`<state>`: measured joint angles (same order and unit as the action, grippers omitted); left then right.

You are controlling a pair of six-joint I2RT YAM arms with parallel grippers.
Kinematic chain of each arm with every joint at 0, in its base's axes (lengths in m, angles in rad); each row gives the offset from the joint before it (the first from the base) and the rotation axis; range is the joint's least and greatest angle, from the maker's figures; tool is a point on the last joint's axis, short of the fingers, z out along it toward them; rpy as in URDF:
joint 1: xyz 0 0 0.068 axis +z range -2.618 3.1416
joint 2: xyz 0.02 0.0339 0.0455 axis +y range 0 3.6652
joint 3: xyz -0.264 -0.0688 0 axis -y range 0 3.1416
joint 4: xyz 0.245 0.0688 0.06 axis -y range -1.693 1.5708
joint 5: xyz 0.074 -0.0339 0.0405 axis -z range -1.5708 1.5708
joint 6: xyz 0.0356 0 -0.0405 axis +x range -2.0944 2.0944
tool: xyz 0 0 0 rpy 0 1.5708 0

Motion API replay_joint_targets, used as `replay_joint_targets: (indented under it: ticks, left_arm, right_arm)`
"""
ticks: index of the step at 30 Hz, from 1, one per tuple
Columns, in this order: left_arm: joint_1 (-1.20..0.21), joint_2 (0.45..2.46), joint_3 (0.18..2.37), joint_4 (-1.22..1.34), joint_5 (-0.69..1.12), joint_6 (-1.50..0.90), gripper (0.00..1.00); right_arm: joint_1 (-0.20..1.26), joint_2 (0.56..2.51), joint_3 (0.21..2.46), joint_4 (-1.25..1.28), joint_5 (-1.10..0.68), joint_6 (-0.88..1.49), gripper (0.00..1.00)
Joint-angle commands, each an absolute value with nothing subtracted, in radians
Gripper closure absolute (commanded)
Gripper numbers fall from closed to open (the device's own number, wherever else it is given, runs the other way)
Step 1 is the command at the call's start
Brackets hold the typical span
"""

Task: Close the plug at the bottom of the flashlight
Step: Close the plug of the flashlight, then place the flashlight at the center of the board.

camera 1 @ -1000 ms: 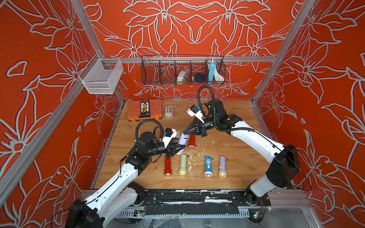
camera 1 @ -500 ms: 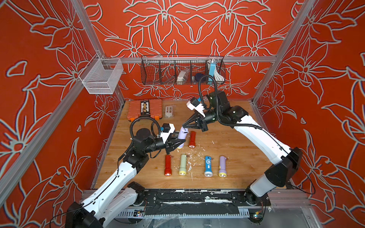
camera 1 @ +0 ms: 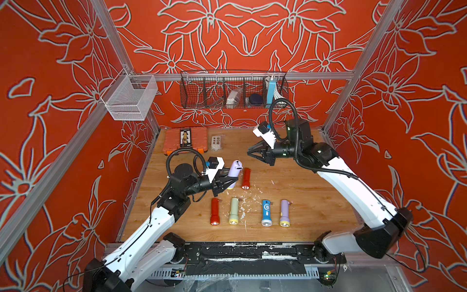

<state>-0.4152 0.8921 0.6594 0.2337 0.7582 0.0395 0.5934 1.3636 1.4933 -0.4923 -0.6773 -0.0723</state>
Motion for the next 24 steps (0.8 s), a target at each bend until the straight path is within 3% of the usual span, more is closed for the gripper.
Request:
replay_joint_targets:
  ticks: [1,12,18,24]
  left_arm:
    - [-0.436,0.924,0.721,0.217,0.705,0.018,1.00]
    - [-0.511,1.132,0.870,0.109,0.480,-0.171,1.00]
    - [-0.593,1.310,1.046,-0.058,0.324,-0.239,1.00]
    - [-0.622,1.547,1.283,-0.304,0.209,-0.434,1.00]
  right_arm:
    - [0.595,1.290,1.425,-0.418,-0.482,-0.038,0.68]
    - [0.592,1.118,0.977,-0.225,-0.032,0.149,0.50]
    - [0.572,1.039,0.849,-0.208,0.066,0.201,0.39]
    - [0.484,0.995,0.824,-0.258,0.070,0.217,0.37]
